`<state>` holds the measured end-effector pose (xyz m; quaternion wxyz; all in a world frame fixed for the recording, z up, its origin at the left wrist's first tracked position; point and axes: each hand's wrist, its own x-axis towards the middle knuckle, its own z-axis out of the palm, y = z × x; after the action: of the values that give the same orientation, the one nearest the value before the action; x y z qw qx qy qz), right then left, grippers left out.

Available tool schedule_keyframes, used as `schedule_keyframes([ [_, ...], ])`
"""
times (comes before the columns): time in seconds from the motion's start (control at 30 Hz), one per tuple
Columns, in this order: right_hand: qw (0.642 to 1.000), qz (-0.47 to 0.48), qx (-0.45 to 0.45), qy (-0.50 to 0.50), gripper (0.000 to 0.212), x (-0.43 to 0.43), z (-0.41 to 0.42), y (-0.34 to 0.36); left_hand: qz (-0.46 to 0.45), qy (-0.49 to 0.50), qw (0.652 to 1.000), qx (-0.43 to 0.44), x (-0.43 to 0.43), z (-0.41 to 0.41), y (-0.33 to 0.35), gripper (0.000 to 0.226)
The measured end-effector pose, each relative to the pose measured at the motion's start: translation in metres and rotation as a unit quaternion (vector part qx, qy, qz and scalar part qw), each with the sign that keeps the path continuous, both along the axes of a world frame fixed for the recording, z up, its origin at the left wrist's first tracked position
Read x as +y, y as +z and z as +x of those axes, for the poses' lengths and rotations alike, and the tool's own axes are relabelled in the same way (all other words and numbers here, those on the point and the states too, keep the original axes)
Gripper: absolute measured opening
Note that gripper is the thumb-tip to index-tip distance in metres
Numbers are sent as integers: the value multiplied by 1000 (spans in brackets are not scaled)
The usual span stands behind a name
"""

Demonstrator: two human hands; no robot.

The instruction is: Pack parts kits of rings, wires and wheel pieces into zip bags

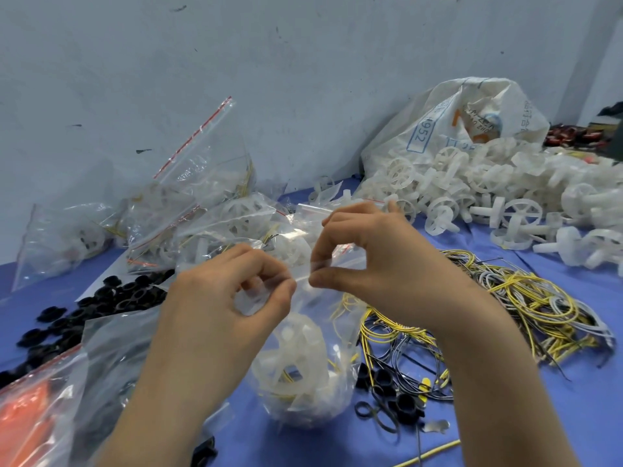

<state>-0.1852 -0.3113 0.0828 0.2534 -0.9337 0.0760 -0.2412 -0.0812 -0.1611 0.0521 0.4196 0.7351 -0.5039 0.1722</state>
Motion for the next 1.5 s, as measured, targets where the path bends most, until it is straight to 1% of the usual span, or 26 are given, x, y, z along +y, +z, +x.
schedule_keyframes([
  [0.1,1000,17,7,2,15,-1,2,0,7,4,1000,12,5,2,2,9],
  [0.17,999,41,-9,6,13,-5,1,-1,2,-2,1000,31,8,2,3,17],
  [0.23,997,64,-31,19,14,-8,-1,-3,1,-6,999,40,8,1,4,20],
  [0.37,996,73,-38,26,15,-9,0,-5,17,2,999,34,10,1,4,23],
  [0.5,997,43,-37,55,11,0,5,-3,61,30,998,-14,11,1,5,30],
  [0.57,997,25,-37,66,10,4,8,-2,68,18,997,-31,10,1,5,30],
  [0.6,996,35,-38,75,9,5,8,-2,67,9,997,-31,9,1,5,30],
  [0.7,988,106,-37,110,6,2,4,-2,56,-27,998,-1,10,1,5,26],
  [0.8,985,112,-37,124,8,0,4,-3,50,-38,998,22,10,1,4,18],
  [0.93,984,115,-40,132,9,-1,6,-5,35,-51,997,46,11,0,4,16],
  [1.03,976,173,-47,123,9,-8,4,-9,31,-50,997,50,11,0,4,18],
  [1.13,971,208,-48,111,9,-17,1,-12,26,-46,997,61,12,2,3,28],
  [1.2,971,206,-49,115,13,-18,1,-13,41,-29,998,42,11,2,2,30],
  [1.27,971,196,-49,127,16,-15,3,-13,61,-10,998,4,9,1,3,24],
  [1.33,971,185,-43,143,14,-13,5,-13,62,-2,998,-22,7,0,3,17],
  [1.4,968,196,-45,153,11,-14,6,-13,48,-16,999,-16,7,-1,3,16],
  [1.5,951,246,-55,177,8,-15,6,-15,38,-43,998,7,9,-1,4,17],
])
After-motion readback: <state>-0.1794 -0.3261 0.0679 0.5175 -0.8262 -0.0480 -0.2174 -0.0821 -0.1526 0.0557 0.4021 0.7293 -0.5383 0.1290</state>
